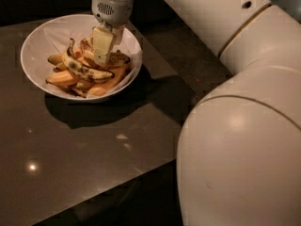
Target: Pick banana from white bowl
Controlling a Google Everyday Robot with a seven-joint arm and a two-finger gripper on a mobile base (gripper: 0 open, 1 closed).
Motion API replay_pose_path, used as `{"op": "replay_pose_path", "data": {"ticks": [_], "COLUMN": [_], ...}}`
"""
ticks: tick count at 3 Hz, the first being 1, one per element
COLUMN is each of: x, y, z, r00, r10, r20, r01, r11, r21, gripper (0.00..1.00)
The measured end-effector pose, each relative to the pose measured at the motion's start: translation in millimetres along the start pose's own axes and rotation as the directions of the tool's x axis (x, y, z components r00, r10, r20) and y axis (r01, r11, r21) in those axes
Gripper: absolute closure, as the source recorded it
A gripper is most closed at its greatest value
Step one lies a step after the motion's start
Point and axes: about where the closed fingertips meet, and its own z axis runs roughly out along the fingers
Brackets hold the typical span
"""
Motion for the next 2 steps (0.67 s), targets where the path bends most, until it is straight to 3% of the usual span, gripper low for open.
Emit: {"op": "replay_pose_path", "data": {"ticks": [2], "x": [-0.7], "y": [-1.0], "z": [7.2], "r00": [1.000], "r10": [-0.001], "r20": [-0.006], "r01": [0.001], "r11": [0.9999], "r21": [-0.015], "gripper": [0.35]}}
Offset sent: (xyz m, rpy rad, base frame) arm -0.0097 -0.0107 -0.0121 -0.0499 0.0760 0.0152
